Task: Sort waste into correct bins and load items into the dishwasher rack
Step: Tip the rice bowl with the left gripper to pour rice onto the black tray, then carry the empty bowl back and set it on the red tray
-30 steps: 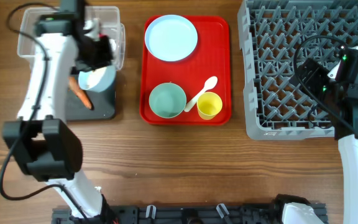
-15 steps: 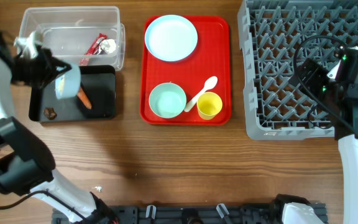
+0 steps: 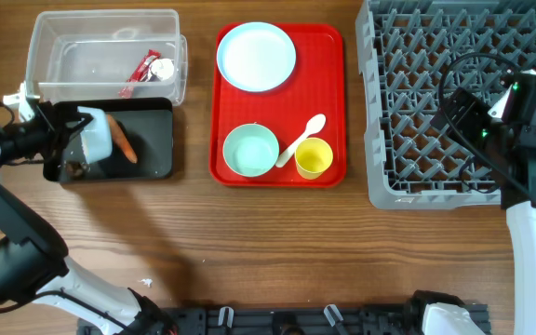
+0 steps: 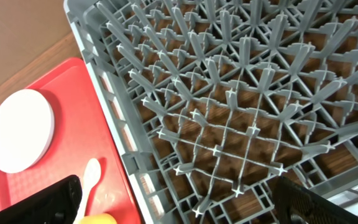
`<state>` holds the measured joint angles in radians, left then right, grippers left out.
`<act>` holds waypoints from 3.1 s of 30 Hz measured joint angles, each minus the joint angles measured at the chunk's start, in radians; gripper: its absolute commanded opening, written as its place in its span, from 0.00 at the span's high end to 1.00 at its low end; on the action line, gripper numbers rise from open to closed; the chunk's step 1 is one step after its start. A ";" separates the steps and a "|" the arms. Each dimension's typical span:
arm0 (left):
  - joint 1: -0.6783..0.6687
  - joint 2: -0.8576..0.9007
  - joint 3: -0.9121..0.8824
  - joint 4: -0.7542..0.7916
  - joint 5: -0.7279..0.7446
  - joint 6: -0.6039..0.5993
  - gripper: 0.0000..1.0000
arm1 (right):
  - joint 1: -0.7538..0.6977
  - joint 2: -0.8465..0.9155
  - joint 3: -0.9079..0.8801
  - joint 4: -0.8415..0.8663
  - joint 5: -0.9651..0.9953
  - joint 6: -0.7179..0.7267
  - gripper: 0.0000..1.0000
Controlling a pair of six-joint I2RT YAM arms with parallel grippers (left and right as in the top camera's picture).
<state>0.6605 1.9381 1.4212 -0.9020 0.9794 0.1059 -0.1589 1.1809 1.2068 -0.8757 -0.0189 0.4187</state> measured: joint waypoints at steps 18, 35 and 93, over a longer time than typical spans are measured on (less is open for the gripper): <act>0.093 0.000 -0.009 0.045 0.195 0.002 0.96 | 0.000 0.000 0.000 0.000 -0.007 0.000 0.00; 0.103 0.103 -0.010 0.081 0.375 0.018 0.96 | 0.000 0.000 0.000 -0.003 -0.008 0.000 0.00; -0.186 -0.071 0.129 0.150 0.395 -0.077 0.96 | 0.000 0.000 0.000 0.023 -0.039 0.000 0.00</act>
<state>0.4744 1.8671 1.5505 -0.7521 1.3743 0.0284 -0.1589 1.1809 1.2068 -0.8524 -0.0574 0.4191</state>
